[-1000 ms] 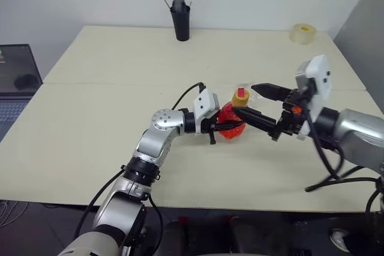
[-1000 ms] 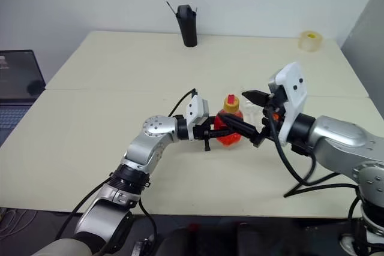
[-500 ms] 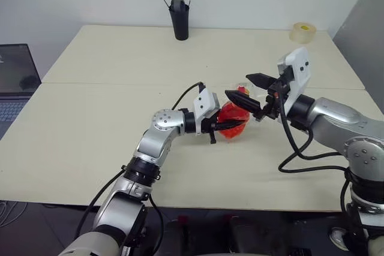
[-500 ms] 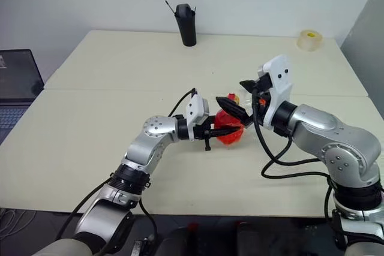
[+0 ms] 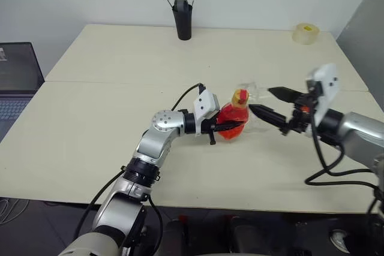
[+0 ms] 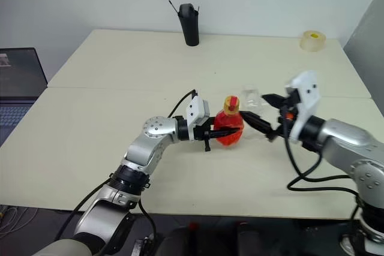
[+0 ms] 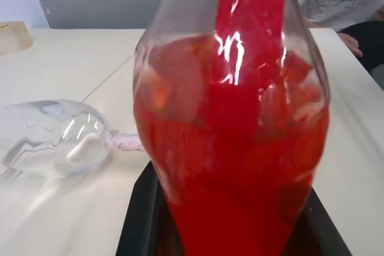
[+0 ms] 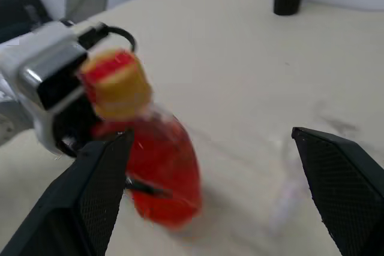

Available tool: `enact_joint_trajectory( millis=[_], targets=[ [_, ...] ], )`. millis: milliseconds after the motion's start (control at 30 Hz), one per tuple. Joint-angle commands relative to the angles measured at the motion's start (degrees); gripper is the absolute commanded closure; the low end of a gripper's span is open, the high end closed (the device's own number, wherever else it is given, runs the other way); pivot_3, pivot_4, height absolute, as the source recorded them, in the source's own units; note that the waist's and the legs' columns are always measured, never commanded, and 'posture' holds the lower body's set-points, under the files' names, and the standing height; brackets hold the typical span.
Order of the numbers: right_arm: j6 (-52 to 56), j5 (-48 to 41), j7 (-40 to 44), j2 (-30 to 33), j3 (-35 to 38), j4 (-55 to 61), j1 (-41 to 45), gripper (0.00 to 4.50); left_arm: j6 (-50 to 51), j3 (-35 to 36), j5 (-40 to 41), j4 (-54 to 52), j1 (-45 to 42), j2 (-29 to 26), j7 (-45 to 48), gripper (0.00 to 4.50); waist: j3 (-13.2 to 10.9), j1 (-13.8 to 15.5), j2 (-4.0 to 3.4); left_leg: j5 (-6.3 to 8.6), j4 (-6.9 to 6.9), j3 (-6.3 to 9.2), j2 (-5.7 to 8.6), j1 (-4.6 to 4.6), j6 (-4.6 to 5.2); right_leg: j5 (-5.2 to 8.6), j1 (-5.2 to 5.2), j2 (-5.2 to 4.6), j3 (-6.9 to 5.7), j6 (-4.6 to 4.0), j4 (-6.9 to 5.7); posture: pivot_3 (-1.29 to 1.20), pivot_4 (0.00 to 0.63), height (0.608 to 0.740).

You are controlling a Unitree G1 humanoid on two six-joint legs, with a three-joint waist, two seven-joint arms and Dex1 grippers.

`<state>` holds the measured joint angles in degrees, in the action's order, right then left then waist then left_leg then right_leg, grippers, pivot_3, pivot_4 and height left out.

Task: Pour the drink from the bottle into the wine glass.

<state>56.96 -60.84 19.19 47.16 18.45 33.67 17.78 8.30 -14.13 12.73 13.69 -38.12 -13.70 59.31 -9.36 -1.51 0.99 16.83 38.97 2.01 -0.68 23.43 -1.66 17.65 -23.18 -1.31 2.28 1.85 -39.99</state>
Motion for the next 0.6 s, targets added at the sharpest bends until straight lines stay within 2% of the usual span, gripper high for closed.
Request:
enact_joint_trajectory(
  millis=[33,133,300,600],
  targets=[
    [0.1,-5.2,2.8,2.3,3.8,3.7,-0.5,0.0,-1.3,1.0,0.9,-2.3,-1.2,0.4,0.0,3.65,0.0,-0.3,0.0,0.0,0.0,-0.03,-0.01,-0.03,0.0,0.0,0.0,0.03,0.01,0.0,-0.01,0.0,0.15,0.74],
    [0.2,-7.6,3.6,3.2,1.7,5.4,0.2,0.0,-1.4,1.0,0.8,-2.0,-1.4,0.5,0.1,3.65,0.0,-0.3,-0.01,0.0,-0.03,-0.07,-0.04,-0.12,0.01,0.0,0.01,0.1,0.01,0.0,-0.06,0.0,0.15,0.74],
    [-0.7,-9.1,-1.7,-1.3,-5.5,6.2,7.6,0.0,-1.8,1.0,0.6,-1.3,-1.8,0.6,0.2,3.65,0.0,-0.3,-0.01,0.0,-0.02,-0.15,-0.04,-0.15,0.0,0.0,0.01,0.1,0.01,0.0,-0.07,0.0,0.15,0.74],
    [0.2,-7.3,-8.8,-4.4,-9.5,2.5,12.6,0.0,-1.6,0.9,0.7,-2.3,-1.0,0.4,-0.3,3.65,0.0,0.0,0.0,-0.01,0.0,-0.03,-0.01,-0.03,-0.02,0.0,0.01,0.0,0.02,0.0,0.02,0.0,0.15,0.74]
  ],
)
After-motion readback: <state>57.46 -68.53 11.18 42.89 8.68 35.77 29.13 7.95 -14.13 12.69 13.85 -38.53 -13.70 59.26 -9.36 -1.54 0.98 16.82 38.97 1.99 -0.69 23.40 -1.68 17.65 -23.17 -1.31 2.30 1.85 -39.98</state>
